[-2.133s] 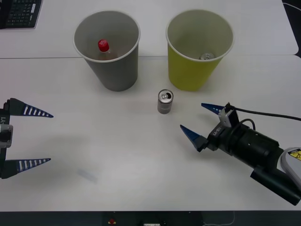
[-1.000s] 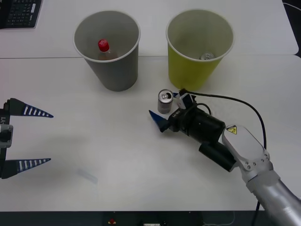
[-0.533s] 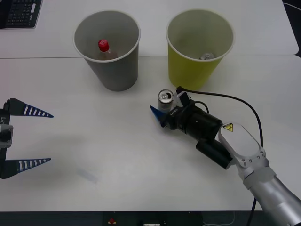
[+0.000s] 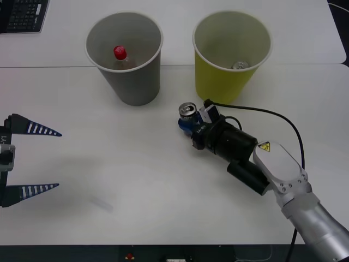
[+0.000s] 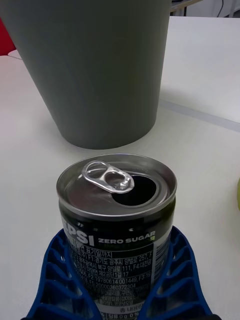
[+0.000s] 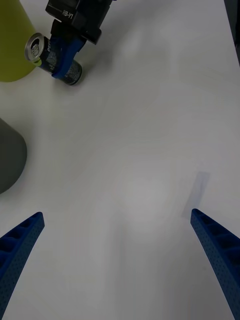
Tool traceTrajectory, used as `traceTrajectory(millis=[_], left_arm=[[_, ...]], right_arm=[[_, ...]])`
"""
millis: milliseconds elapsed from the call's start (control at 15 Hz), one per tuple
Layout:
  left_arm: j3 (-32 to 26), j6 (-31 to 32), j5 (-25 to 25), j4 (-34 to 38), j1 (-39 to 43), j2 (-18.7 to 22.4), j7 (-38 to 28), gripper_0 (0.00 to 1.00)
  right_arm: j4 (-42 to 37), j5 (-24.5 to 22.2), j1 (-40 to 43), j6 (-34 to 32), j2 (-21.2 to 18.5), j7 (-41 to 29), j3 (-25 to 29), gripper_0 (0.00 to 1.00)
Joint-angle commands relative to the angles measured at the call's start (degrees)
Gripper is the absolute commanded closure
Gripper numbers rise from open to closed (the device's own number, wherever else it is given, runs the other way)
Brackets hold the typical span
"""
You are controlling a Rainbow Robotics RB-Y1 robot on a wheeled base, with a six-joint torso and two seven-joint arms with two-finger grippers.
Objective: Put the can into the green bin and the plastic bottle into the gray bin
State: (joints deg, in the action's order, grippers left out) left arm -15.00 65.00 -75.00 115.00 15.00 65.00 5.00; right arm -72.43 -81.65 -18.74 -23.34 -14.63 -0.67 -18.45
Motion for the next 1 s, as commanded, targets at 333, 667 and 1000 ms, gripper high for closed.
traceTrajectory(millis=[333,667,1000], left_arm=[[0.0,0.0,0.0,0.0,0.0,0.0,0.0,0.00],[0.0,0.0,0.0,0.0,0.0,0.0,0.0,0.00],[0.0,0.0,0.0,0.0,0.0,0.0,0.0,0.00]], right_arm=[[-3.5,3.3,-0.5,-1.5,-5.5,-7.2,-4.0,1.00],[-11.7,3.4,-0.4,-1.5,-14.6,-24.5,-9.3,1.00],[-23.8,3.3,0.5,-2.1,-28.6,-39.8,-11.4,1.00]])
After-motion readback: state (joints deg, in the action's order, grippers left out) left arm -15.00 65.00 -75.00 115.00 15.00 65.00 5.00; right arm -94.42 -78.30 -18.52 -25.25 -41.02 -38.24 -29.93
